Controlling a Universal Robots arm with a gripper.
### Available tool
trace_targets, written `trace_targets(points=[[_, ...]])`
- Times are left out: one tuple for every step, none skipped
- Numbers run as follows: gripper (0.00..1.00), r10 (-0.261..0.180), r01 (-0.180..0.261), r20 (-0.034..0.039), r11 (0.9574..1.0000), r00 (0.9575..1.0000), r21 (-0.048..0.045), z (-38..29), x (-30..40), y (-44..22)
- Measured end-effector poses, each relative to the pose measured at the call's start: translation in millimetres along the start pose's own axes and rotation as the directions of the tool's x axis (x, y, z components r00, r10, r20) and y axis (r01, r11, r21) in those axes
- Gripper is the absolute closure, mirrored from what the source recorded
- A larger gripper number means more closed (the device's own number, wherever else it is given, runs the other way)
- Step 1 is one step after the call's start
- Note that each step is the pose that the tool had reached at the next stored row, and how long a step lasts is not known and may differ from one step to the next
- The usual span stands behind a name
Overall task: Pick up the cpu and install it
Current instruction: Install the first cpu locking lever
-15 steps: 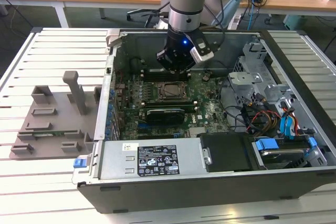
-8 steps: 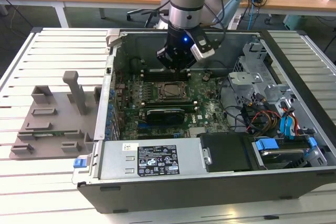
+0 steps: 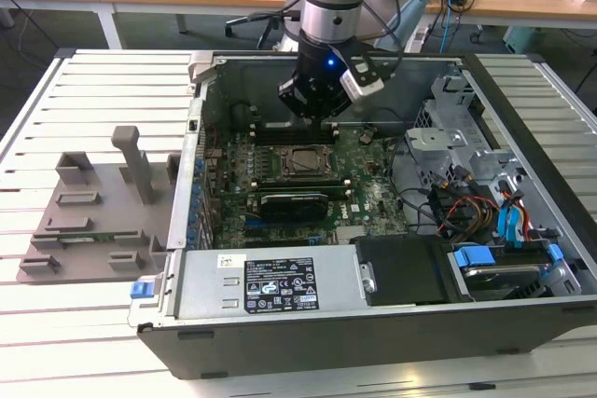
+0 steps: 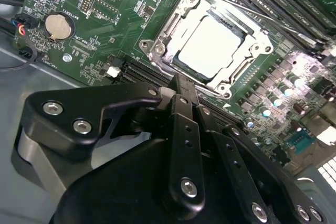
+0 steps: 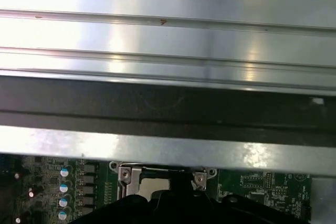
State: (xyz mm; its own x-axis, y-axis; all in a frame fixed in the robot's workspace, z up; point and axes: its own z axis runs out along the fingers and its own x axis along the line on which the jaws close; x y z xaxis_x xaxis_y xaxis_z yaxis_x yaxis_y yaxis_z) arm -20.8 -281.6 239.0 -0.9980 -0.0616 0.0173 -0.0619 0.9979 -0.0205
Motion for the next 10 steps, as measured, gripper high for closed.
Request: trace_targets(points=[[0.89,0.0,0.0,-0.0001,1.0,1.0,0.0016,-1.8,0.0,0.0],[0.89,0.0,0.0,-0.0002,1.0,1.0,0.0025,-2.9,0.0,-0.1],[0.89,0.0,0.0,-0.0002,1.0,1.0,0.004,-4.7,0.1,-0.1],[0.89,0.0,0.0,-0.0002,1.0,1.0,0.0051,-6.4,0.1,-0.1],[0.89,0.0,0.0,-0.0003,1.0,1.0,0.0059,-7.6,0.1,-0.2],[0.89,0.0,0.0,-0.0003,1.0,1.0,0.0067,-8.7,0.1,-0.2],[0.89,0.0,0.0,-0.0004,1.0,1.0,0.0077,-9.8,0.2,-0.2],[0.89,0.0,0.0,-0.0005,1.0,1.0,0.0086,-11.0,0.2,-0.2],[0.89,0.0,0.0,-0.0006,0.9999,1.0,0.0101,-13.0,0.2,-0.3],[0.89,0.0,0.0,-0.0006,0.9999,1.0,0.0114,-14.9,0.2,-0.3]])
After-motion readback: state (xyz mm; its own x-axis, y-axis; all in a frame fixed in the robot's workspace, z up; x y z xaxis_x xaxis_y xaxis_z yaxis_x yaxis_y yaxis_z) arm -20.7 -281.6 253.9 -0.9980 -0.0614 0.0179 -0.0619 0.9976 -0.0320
